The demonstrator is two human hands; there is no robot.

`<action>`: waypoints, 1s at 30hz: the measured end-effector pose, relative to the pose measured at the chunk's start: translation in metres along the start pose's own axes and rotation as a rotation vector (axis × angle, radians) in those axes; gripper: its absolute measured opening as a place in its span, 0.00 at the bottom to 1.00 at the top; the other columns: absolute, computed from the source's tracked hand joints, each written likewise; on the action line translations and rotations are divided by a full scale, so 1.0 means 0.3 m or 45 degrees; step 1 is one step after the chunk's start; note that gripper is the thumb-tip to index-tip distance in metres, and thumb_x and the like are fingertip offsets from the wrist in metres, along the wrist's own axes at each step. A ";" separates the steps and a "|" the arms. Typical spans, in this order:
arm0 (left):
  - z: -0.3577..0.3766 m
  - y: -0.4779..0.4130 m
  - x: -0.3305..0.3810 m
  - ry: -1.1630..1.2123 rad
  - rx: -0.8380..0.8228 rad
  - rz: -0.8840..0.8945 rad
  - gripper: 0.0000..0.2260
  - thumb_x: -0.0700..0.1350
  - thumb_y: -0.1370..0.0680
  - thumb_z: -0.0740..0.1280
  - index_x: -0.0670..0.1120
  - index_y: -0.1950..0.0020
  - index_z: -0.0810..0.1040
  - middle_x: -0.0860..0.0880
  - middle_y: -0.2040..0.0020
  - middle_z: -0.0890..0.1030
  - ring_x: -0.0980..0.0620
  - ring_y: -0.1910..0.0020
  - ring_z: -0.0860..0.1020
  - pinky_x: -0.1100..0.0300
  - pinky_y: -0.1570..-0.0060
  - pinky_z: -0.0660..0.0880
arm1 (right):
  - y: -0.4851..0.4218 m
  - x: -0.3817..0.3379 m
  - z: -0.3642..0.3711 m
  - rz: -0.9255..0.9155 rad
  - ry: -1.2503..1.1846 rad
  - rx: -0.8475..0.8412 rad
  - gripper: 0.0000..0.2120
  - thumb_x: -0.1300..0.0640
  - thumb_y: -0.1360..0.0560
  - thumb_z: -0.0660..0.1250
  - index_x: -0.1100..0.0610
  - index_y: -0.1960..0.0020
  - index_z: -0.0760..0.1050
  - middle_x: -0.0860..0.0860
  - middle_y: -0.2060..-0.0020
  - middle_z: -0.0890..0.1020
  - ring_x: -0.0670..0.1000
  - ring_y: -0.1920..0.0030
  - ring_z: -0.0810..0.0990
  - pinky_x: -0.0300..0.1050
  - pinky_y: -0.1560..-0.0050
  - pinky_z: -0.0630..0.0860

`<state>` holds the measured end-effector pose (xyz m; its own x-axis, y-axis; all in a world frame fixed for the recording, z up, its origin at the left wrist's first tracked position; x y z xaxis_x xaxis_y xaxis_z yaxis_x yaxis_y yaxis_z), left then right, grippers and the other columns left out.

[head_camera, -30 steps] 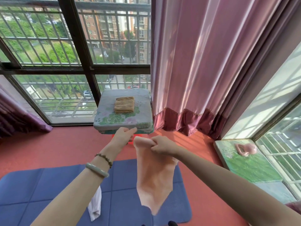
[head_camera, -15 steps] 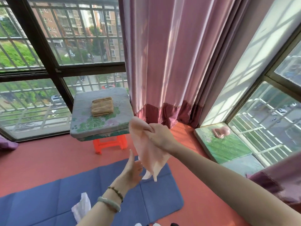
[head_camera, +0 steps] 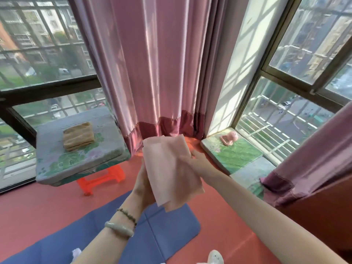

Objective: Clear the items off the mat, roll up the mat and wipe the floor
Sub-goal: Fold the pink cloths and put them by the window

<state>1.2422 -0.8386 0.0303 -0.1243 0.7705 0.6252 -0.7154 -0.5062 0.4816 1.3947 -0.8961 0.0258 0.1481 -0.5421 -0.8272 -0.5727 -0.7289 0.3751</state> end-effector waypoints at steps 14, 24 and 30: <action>0.487 -0.460 -0.330 -0.489 -0.180 -0.250 0.34 0.70 0.25 0.46 0.48 0.35 0.74 0.47 0.39 0.80 0.50 0.40 0.78 0.53 0.42 0.72 | -0.119 0.370 -0.715 0.073 -0.654 0.076 0.10 0.68 0.29 0.69 0.55 0.53 0.78 0.52 0.60 0.83 0.52 0.59 0.82 0.44 0.54 0.79; 0.654 -0.769 -0.405 -0.687 -0.087 -0.056 0.29 0.43 0.35 0.73 0.49 0.35 0.70 0.47 0.42 0.80 0.47 0.43 0.79 0.51 0.45 0.77 | -0.297 0.480 -0.947 0.233 -0.703 0.052 0.12 0.57 0.37 0.63 0.58 0.55 0.77 0.52 0.62 0.80 0.51 0.61 0.77 0.41 0.65 0.70; 0.686 -1.074 -0.396 -0.783 -0.104 -0.103 0.30 0.45 0.34 0.71 0.50 0.33 0.69 0.46 0.41 0.80 0.44 0.43 0.78 0.46 0.44 0.76 | -0.529 0.530 -1.045 0.270 -0.591 0.039 0.08 0.61 0.37 0.62 0.56 0.59 0.77 0.51 0.66 0.77 0.50 0.65 0.75 0.41 0.67 0.67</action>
<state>1.6291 -0.8468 -0.0729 0.3337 0.4288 0.8395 -0.7595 -0.4052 0.5088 1.7620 -0.9978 -0.0341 -0.3440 -0.4289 -0.8353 -0.5755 -0.6066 0.5485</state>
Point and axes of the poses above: each hand's wrist, its own y-axis away from the middle knuckle, its own z-axis out of the palm, x = y × z, the point moved 3 cm from there along -y, towards the middle knuckle
